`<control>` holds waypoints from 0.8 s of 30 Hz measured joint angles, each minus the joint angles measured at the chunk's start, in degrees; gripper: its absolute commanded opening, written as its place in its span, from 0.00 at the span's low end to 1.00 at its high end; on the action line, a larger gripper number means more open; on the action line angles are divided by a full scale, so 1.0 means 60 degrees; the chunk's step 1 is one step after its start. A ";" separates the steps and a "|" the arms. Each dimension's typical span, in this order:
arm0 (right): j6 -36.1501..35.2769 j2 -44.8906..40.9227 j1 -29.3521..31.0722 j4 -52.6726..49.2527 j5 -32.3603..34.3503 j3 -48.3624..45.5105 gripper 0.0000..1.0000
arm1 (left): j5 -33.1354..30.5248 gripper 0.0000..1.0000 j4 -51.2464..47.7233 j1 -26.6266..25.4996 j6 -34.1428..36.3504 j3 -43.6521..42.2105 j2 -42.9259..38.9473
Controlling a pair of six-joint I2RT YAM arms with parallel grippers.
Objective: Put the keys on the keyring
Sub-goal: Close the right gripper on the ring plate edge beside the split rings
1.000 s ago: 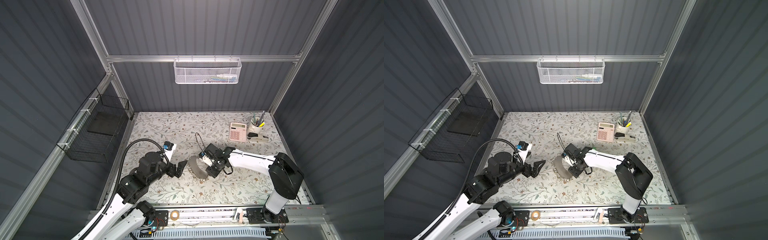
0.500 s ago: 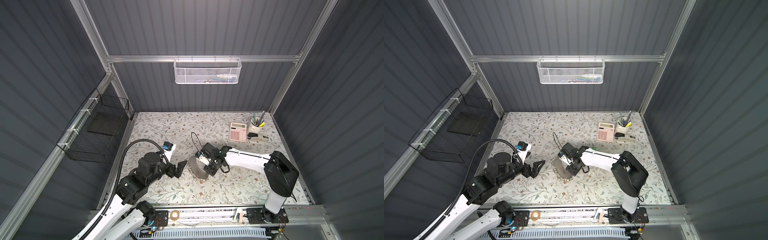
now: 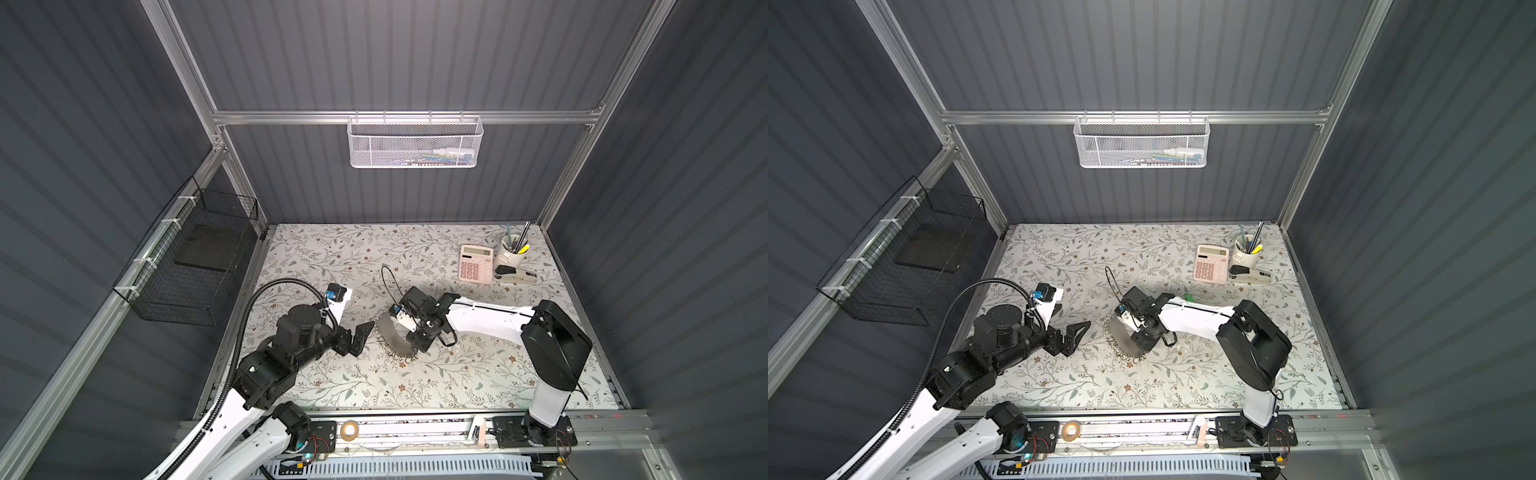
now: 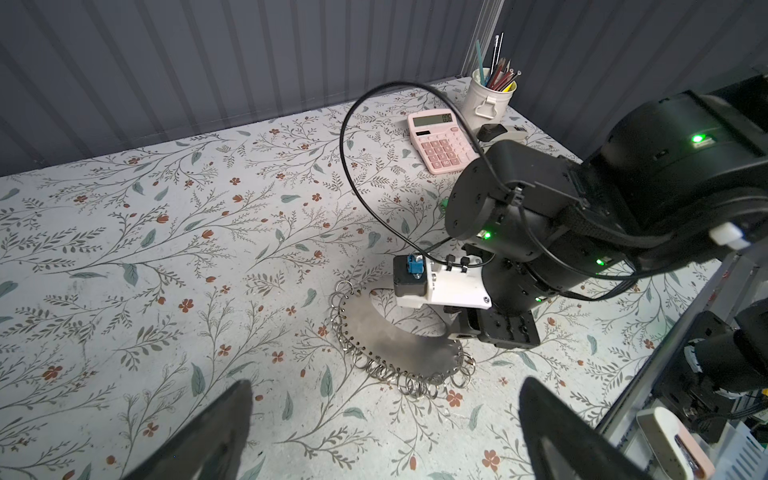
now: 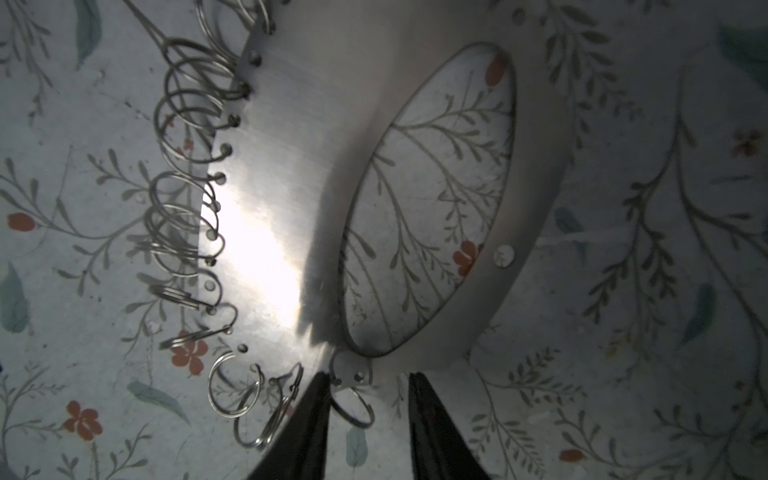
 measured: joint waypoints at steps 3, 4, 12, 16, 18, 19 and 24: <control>0.0106 -0.0011 0.0000 0.0047 -0.0044 -0.0117 0.28 | 0.0022 1.00 0.0000 0.0000 0.0000 -0.0004 0.0007; 0.0131 -0.0025 0.0000 0.0069 -0.0058 -0.0171 0.27 | 0.0025 1.00 0.0000 0.0000 0.0000 0.0000 0.0007; 0.0481 -0.0539 -0.0051 0.0270 -0.0415 -0.0871 0.25 | 0.0087 1.00 0.0004 0.0000 0.0000 -0.0011 0.0135; 0.0601 -0.0729 -0.0091 0.0397 -0.0543 -0.0951 0.24 | 0.0095 1.00 0.0004 0.0000 0.0000 -0.0018 0.0171; 0.0627 -0.0725 -0.0095 0.0448 -0.0579 -0.0951 0.24 | 0.0098 1.00 0.0004 0.0000 0.0000 -0.0018 0.0175; 0.0637 -0.0725 -0.0095 0.0448 -0.0605 -0.0951 0.24 | 0.0102 1.00 0.0004 0.0000 0.0004 -0.0018 0.0175; 0.0656 -0.0721 -0.0091 0.0470 -0.0707 -0.0936 0.24 | 0.0157 1.00 0.0004 0.0000 0.0000 -0.0018 0.0175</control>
